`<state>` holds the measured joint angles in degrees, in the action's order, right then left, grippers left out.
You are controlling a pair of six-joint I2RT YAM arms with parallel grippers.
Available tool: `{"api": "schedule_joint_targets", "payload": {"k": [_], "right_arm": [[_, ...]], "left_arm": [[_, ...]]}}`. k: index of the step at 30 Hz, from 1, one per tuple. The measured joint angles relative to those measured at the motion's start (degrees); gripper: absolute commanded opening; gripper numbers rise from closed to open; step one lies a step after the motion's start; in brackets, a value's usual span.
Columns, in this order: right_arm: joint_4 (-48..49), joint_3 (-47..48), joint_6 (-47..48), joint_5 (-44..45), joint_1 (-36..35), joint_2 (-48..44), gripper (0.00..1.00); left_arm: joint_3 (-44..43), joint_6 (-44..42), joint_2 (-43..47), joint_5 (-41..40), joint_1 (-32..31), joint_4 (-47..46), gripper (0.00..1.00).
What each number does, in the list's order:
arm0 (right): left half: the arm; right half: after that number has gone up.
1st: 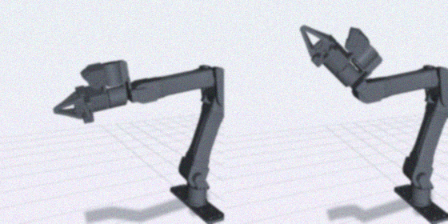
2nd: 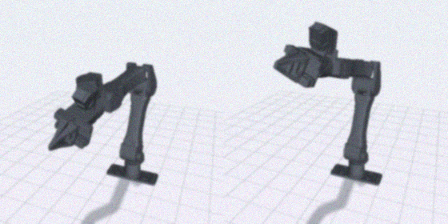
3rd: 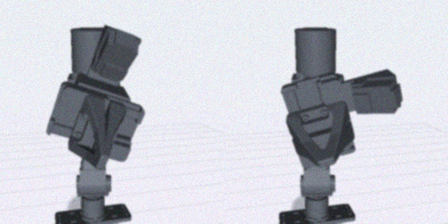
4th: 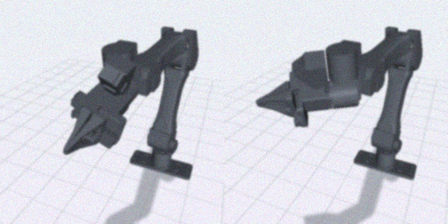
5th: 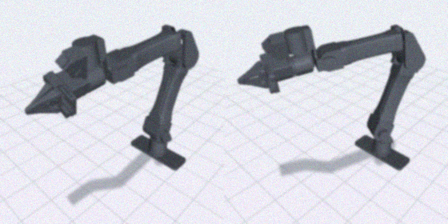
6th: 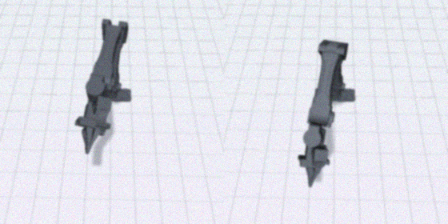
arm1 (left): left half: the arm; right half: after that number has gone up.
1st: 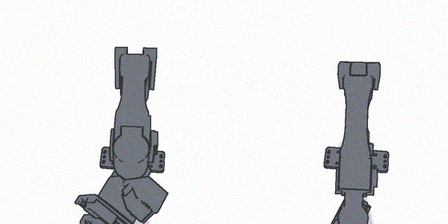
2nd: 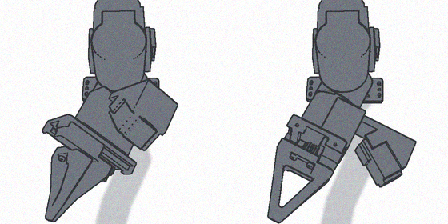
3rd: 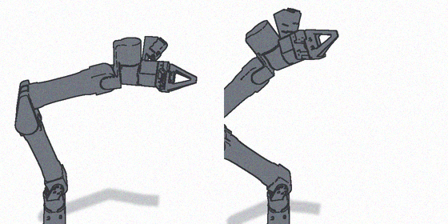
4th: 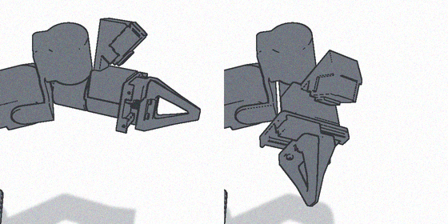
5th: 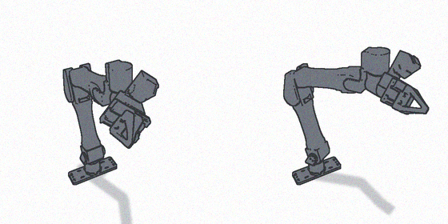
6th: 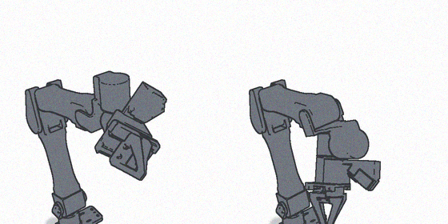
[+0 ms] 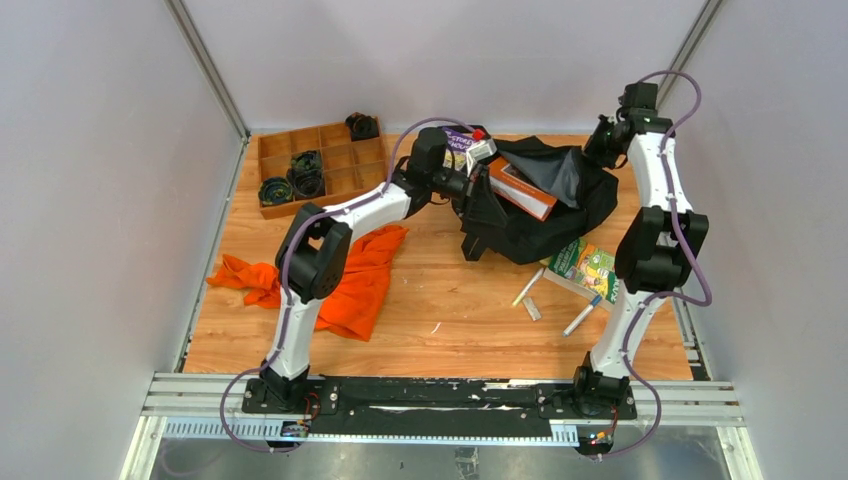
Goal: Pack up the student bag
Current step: Place the book in the student bag.
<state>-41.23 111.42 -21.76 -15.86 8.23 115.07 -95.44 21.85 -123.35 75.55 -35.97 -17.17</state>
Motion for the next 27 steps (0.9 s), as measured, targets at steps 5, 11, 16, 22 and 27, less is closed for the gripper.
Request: {"api": "schedule_joint_targets", "payload": {"k": [5, 11, 16, 22, 27], "right_arm": [[0.42, 0.00, -1.51, -1.27, 2.12, 0.46, 0.00], [0.98, 0.00, -2.51, -2.19, 2.47, 1.36, 0.00], [0.98, 0.00, -2.51, -2.19, 2.93, 3.10, 0.00], [0.94, 0.20, -2.54, -3.32, 3.43, 4.70, 0.00], [1.62, 0.50, -2.62, -5.33, 3.56, 4.76, 0.00]], "left_arm": [[1.73, 1.77, 2.56, 1.27, 0.28, -3.15, 0.00], [2.60, 2.25, 3.93, 2.91, 0.28, -3.91, 0.00], [3.87, 2.16, 5.01, 3.67, 0.57, -4.20, 0.00], [4.76, 1.86, 6.10, 3.23, 0.98, -4.50, 0.00], [1.62, 5.11, 3.87, 0.79, 1.11, -4.94, 0.00]]}}
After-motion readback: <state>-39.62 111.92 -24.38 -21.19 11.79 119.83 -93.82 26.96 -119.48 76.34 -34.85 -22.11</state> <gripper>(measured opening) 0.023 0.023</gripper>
